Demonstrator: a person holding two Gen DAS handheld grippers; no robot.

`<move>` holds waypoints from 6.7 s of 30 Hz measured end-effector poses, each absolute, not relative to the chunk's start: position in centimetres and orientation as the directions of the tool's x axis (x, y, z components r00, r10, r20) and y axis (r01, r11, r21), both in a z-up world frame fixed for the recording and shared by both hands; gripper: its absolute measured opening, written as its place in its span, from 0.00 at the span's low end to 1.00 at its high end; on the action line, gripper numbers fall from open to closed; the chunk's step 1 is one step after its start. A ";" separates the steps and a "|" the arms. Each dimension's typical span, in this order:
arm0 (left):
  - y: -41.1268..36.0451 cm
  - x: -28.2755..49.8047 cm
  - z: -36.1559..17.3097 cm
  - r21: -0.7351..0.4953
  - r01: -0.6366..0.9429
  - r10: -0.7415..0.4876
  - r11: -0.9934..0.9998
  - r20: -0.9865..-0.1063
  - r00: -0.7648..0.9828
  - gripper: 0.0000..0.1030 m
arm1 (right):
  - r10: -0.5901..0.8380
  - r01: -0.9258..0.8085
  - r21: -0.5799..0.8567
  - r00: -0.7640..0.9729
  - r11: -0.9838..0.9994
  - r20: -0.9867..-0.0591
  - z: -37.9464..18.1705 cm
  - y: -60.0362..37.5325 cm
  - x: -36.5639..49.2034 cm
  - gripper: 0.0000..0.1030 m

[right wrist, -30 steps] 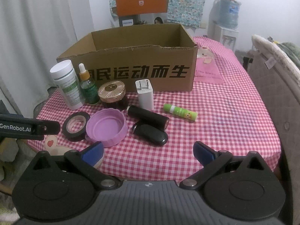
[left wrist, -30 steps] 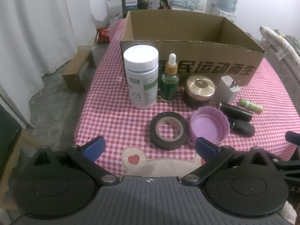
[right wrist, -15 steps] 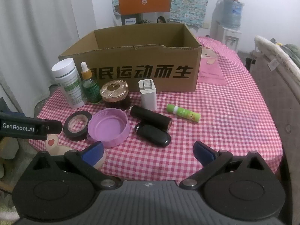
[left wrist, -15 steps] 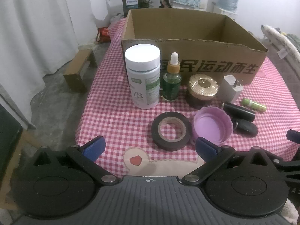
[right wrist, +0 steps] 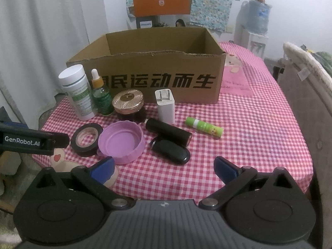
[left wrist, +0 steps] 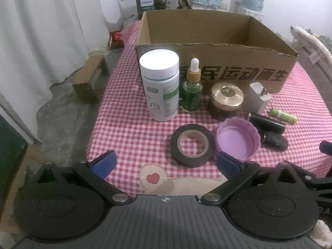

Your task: Organize rigid objects

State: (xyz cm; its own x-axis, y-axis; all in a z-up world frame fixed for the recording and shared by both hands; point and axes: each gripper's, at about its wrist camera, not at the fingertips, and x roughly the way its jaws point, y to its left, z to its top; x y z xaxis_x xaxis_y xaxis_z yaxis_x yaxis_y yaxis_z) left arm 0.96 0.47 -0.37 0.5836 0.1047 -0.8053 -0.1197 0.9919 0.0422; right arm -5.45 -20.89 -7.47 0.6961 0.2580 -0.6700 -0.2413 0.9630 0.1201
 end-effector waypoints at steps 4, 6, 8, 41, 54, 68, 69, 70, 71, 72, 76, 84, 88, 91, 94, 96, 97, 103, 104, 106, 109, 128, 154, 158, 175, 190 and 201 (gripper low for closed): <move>0.4 1.1 -0.3 0.049 -0.121 0.111 0.991 -0.805 0.583 1.00 | 0.258 -0.247 0.114 0.699 0.962 -0.667 -7.4 -20.8 -5.4 1.00; 0.3 1.1 -0.3 0.052 -0.122 0.114 0.991 -0.804 0.583 1.00 | 0.260 -0.253 0.110 0.698 0.961 -0.667 -7.4 -20.7 -5.4 1.00; 0.3 1.2 -0.4 0.053 -0.123 0.115 0.991 -0.805 0.582 1.00 | 0.261 -0.258 0.106 0.697 0.960 -0.668 -7.4 -20.6 -5.3 1.00; -8.5 5.6 0.6 -0.078 0.477 -0.378 0.876 -0.725 0.576 0.67 | 0.424 -0.422 0.172 0.630 0.890 -0.651 -7.2 -28.3 3.9 0.60; -12.2 7.3 -1.9 -0.123 0.572 -0.435 0.811 -0.781 0.449 0.48 | 0.457 -0.536 0.183 0.439 0.824 -0.774 -10.9 -26.9 8.6 0.16; -15.8 10.2 -4.3 -0.193 0.610 -0.450 0.769 -0.840 0.302 0.48 | 0.651 -0.162 0.637 0.319 0.753 -0.689 -13.1 -33.8 7.6 0.16; -16.0 10.4 -4.4 -0.190 0.605 -0.443 0.773 -0.845 0.300 0.48 | 0.657 -0.155 0.646 0.316 0.748 -0.684 -13.2 -33.9 7.6 0.16; -16.1 10.7 -4.6 -0.186 0.599 -0.433 0.779 -0.850 0.299 0.48 | 0.661 -0.152 0.651 0.314 0.744 -0.682 -13.2 -34.1 7.6 0.16; -16.4 10.9 -4.8 -0.189 0.595 -0.430 0.781 -0.854 0.293 0.47 | 0.664 -0.150 0.655 0.311 0.740 -0.680 -13.2 -34.2 7.6 0.16; -16.7 11.1 -4.9 -0.193 0.589 -0.426 0.785 -0.858 0.286 0.47 | 0.668 -0.151 0.659 0.308 0.737 -0.677 -13.1 -34.5 7.5 0.16; -17.4 11.5 -5.2 -0.170 0.583 -0.403 0.795 -0.866 0.297 0.44 | 0.700 -0.143 0.693 0.291 0.706 -0.653 -12.9 -35.4 7.7 0.16; -17.3 10.6 -4.5 -0.153 0.594 -0.411 0.790 -0.851 0.327 0.39 | 0.726 -0.146 0.727 0.330 0.671 -0.604 -13.0 -35.3 6.7 0.16; -16.9 9.8 -2.8 -0.137 0.601 -0.432 0.787 -0.817 0.381 0.39 | 0.715 -0.163 0.718 0.374 0.677 -0.590 -11.3 -35.1 5.5 0.16; -16.0 8.9 -0.8 -0.109 0.602 -0.444 0.791 -0.780 0.441 0.39 | 0.705 -0.192 0.699 0.406 0.688 -0.582 -9.1 -34.6 4.8 0.16; -14.5 8.1 1.7 -0.067 0.587 -0.444 0.807 -0.724 0.528 0.39 | 0.695 -0.256 0.663 0.443 0.703 -0.566 -5.8 -33.4 4.6 0.16; -13.0 8.0 3.8 -0.036 0.558 -0.428 0.829 -0.682 0.593 0.39 | 0.701 -0.315 0.639 0.463 0.702 -0.542 -3.1 -32.1 5.0 0.16; -12.3 8.1 4.7 -0.020 0.540 -0.415 0.841 -0.665 0.621 0.39 | 0.707 -0.347 0.626 0.468 0.698 -0.530 -1.9 -31.3 5.3 0.16; -6.3 11.6 8.6 0.011 0.390 -0.293 0.921 -0.641 0.710 0.39 | 0.771 -0.518 0.572 0.417 0.636 -0.481 3.8 -25.0 10.3 0.16; -5.3 12.6 8.9 0.003 0.366 -0.276 0.931 -0.651 0.707 0.39 | 0.782 -0.531 0.575 0.392 0.623 -0.485 4.2 -23.8 11.7 0.16; -3.4 15.0 8.5 -0.016 0.324 -0.248 0.946 -0.679 0.690 0.39 | 0.792 -0.544 0.581 0.341 0.605 -0.506 4.3 -21.2 15.0 0.16; -1.4 19.1 6.8 -0.042 0.269 -0.212 0.962 -0.735 0.645 0.40 | 0.789 -0.518 0.609 0.259 0.600 -0.557 3.1 -17.9 20.2 0.16; 4.3 21.8 6.0 -0.032 0.109 -0.098 0.993 -0.737 0.669 0.74 | 0.683 -0.355 0.629 0.038 0.691 -0.729 -6.7 -8.1 33.7 0.18; -2.0 7.5 3.8 -0.224 0.375 -0.429 0.900 -0.610 0.666 0.85 | 0.794 -0.333 0.727 0.353 0.601 -0.495 -1.0 -31.6 7.3 0.19; -4.6 8.1 1.2 -0.246 0.430 -0.472 0.869 -0.673 0.569 0.72 | 0.752 -0.229 0.724 0.330 0.651 -0.571 -6.0 -32.8 6.1 0.20; -8.2 9.0 -4.5 -0.328 0.413 -0.472 0.849 -0.822 0.318 0.46 | 0.753 -0.228 0.718 0.195 0.658 -0.628 -11.4 -31.3 7.0 0.19; -8.7 9.1 -4.6 -0.293 0.402 -0.437 0.868 -0.836 0.334 0.48 | 0.783 -0.178 0.764 0.186 0.621 -0.593 -12.6 -31.1 7.8 0.20; -9.9 8.7 -4.6 -0.197 0.433 -0.370 0.880 -0.855 0.363 0.37 | 0.793 -0.155 0.781 0.209 0.605 -0.572 -13.1 -30.9 7.0 0.20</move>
State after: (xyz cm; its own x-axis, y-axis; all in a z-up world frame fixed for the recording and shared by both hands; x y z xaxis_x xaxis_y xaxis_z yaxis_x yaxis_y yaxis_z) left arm 8.72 -9.90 -4.56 0.3633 -0.3700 -0.8551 0.4328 0.8798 -0.1968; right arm 7.02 -30.90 -13.14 0.2091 0.7929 -0.5724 -0.1548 0.6048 0.7812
